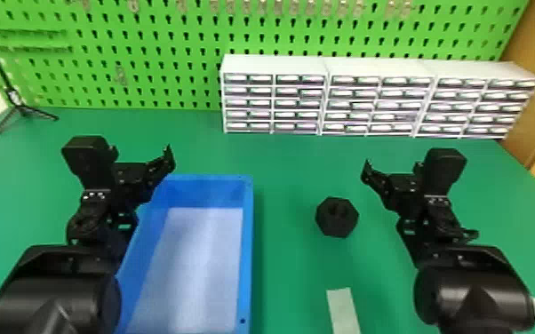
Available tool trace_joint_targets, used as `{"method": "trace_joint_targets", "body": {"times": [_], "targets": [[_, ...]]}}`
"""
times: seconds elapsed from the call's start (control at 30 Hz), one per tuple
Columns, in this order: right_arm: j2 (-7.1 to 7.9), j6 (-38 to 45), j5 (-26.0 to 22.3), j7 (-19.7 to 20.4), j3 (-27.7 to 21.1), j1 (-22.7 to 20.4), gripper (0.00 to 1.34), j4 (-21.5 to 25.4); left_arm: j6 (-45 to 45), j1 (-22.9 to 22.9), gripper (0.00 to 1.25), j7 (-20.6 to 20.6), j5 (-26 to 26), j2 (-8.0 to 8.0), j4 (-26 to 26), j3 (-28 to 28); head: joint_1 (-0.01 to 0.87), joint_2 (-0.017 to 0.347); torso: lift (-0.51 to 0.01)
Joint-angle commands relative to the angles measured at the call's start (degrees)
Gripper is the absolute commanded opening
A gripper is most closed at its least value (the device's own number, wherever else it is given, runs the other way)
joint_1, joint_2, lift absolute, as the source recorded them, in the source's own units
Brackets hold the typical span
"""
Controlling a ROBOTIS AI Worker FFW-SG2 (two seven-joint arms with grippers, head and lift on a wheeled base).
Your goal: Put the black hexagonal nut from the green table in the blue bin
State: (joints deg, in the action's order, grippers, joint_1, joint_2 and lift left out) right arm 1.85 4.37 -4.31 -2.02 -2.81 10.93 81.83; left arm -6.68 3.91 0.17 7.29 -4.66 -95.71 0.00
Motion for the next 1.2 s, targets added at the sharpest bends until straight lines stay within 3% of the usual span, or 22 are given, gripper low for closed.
{"method": "trace_joint_targets", "body": {"times": [0.0,1.17], "targets": [[0.00,0.03,0.00,0.00,0.00,0.05,1.22,0.00,0.00,0.04,1.09,0.00,0.00,0.00,0.00,0.00,0.686,0.028,-0.096],[0.53,0.38,-0.44,0.00,0.00,-0.38,1.22,0.62,0.00,0.13,1.09,0.00,0.00,0.00,0.00,0.08,0.686,0.028,-0.096]]}}
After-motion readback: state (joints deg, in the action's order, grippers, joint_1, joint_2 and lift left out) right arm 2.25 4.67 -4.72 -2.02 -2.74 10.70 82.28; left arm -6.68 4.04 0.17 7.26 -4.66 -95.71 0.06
